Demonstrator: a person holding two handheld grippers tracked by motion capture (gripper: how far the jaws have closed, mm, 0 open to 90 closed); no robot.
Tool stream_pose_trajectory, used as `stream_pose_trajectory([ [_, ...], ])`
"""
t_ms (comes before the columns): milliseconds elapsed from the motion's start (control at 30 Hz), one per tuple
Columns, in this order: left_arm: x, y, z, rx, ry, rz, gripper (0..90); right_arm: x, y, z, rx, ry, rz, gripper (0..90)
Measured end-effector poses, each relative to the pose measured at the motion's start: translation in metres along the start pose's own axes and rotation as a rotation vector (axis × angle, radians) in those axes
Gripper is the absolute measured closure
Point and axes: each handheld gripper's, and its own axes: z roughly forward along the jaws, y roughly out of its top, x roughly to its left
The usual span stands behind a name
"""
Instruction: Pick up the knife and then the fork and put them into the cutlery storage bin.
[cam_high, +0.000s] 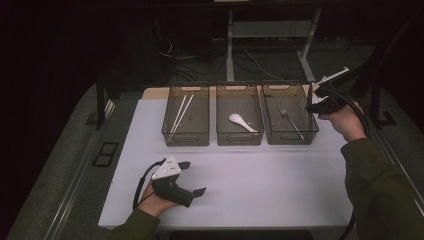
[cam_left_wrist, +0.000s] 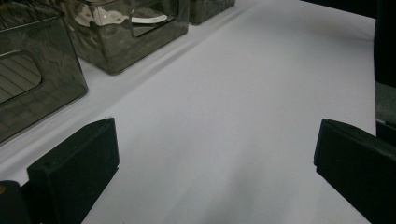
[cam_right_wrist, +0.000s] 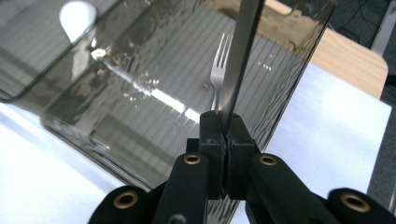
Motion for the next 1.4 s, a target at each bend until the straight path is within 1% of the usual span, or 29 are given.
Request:
stream_pose_trajectory([
  [100, 0.0, -0.001, 0.002, 0.004, -0.005, -0.001, 0.0, -0.001, 0.003, 0.006, -0.009, 0.004, -0.003, 88.2],
  [167, 0.0, -0.001, 0.002, 0.004, -0.007, -0.002, 0.0, -0.002, 0.004, 0.012, -0.027, 0.004, -0.001, 88.3],
  [233, 0.0, 0.0, 0.001, 0.006, -0.01, -0.002, 0.0, -0.002, 0.006, 0.019, -0.043, 0.01, 0.013, 88.3],
  [333, 0.001, -0.001, 0.002, 0.005, -0.015, -0.01, 0.0, -0.001, 0.01, 0.033, -0.054, 0.008, 0.016, 88.3],
  [467, 0.002, -0.001, 0.001, 0.003, -0.021, -0.014, 0.0, 0.003, 0.015, 0.054, -0.019, 0.006, 0.021, 88.3],
  [533, 0.003, -0.001, 0.001, -0.002, -0.022, -0.021, 0.0, 0.004, 0.014, 0.062, -0.019, 0.012, 0.028, 88.1],
  [600, 0.004, -0.001, 0.001, -0.002, -0.026, -0.03, 0.0, 0.005, 0.014, 0.069, -0.015, 0.011, 0.027, 87.7],
  [633, 0.005, -0.001, 0.001, 0.0, -0.027, -0.032, 0.0, 0.006, 0.015, 0.072, -0.009, 0.012, 0.035, 87.7],
  [700, 0.005, -0.001, 0.001, -0.001, -0.028, -0.029, 0.0, 0.008, 0.016, 0.078, 0.007, 0.009, 0.035, 87.3],
  [800, 0.005, -0.001, 0.001, -0.003, -0.032, -0.032, 0.0, 0.011, 0.017, 0.084, 0.016, 0.006, 0.036, 86.2],
  [867, 0.005, -0.001, 0.001, -0.001, -0.036, -0.037, 0.0, 0.011, 0.016, 0.086, 0.017, 0.022, 0.051, 85.2],
  [967, 0.005, -0.002, 0.002, 0.006, -0.037, -0.035, 0.0, 0.012, 0.014, 0.087, 0.019, 0.034, 0.057, 81.7],
  [1000, 0.005, -0.002, 0.003, 0.005, -0.037, -0.036, 0.0, 0.012, 0.014, 0.087, 0.014, 0.042, 0.06, 80.5],
  [1067, 0.005, -0.002, 0.003, 0.008, -0.037, -0.035, 0.0, 0.011, 0.013, 0.086, 0.01, 0.073, 0.081, 78.6],
  [1133, 0.005, -0.002, 0.003, 0.011, -0.036, -0.035, 0.0, 0.011, 0.012, 0.084, 0.002, 0.076, 0.081, 76.2],
  [1167, 0.005, -0.002, 0.003, 0.011, -0.036, -0.036, 0.0, 0.01, 0.011, 0.083, -0.006, 0.084, 0.084, 74.7],
  [1267, 0.005, -0.002, 0.003, 0.014, -0.033, -0.036, 0.0, 0.008, 0.01, 0.078, -0.026, 0.117, 0.107, 66.2],
  [1400, 0.005, -0.002, 0.004, 0.015, -0.029, -0.032, 0.0, 0.008, 0.004, 0.067, -0.093, 0.144, 0.134, 52.7],
])
